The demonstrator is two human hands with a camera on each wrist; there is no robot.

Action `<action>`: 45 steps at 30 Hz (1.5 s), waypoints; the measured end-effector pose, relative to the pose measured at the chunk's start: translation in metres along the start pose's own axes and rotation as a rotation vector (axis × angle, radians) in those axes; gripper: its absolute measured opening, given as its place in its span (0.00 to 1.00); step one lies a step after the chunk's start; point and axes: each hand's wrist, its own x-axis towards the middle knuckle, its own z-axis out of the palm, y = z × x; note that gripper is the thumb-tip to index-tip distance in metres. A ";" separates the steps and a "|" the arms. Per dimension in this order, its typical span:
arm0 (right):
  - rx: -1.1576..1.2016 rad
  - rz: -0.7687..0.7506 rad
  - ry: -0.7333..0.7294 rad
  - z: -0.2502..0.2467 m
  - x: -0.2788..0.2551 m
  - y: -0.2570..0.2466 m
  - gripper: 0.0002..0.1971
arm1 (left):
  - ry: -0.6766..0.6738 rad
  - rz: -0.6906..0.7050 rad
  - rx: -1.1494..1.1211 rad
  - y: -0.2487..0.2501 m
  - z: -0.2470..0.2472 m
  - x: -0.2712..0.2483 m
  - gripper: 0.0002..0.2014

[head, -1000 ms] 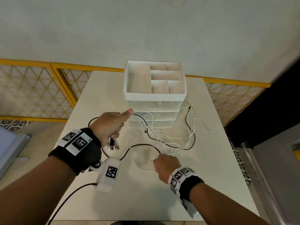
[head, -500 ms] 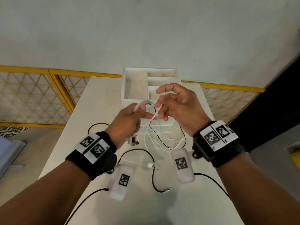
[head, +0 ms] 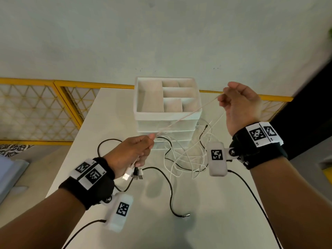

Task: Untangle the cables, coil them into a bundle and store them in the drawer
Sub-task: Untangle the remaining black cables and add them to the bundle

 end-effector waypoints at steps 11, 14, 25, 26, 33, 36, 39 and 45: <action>-0.381 -0.155 -0.038 0.004 0.017 0.008 0.12 | 0.052 -0.115 0.091 -0.013 -0.019 -0.004 0.16; -0.620 -0.159 -0.118 0.003 0.012 0.021 0.14 | 0.130 -0.132 0.121 -0.013 -0.021 -0.005 0.15; -0.575 -0.474 -0.016 0.007 0.014 -0.003 0.18 | 0.209 -0.108 0.270 0.005 -0.014 0.001 0.19; -0.595 -0.474 -0.030 0.007 0.014 -0.003 0.19 | 0.210 -0.107 0.254 0.005 -0.013 0.001 0.19; -0.487 -0.513 -0.005 0.004 0.014 -0.015 0.26 | 0.297 -0.140 0.224 0.001 -0.017 0.003 0.18; -0.521 -0.435 0.049 0.001 0.027 -0.019 0.26 | 0.295 -0.162 0.247 0.000 -0.019 0.004 0.19; -0.575 -0.448 0.003 0.001 0.027 -0.018 0.27 | 0.328 -0.172 0.293 0.001 -0.019 0.006 0.18; -0.541 -0.454 -0.045 0.004 0.022 -0.011 0.24 | 0.411 -0.196 0.340 -0.001 -0.024 0.014 0.18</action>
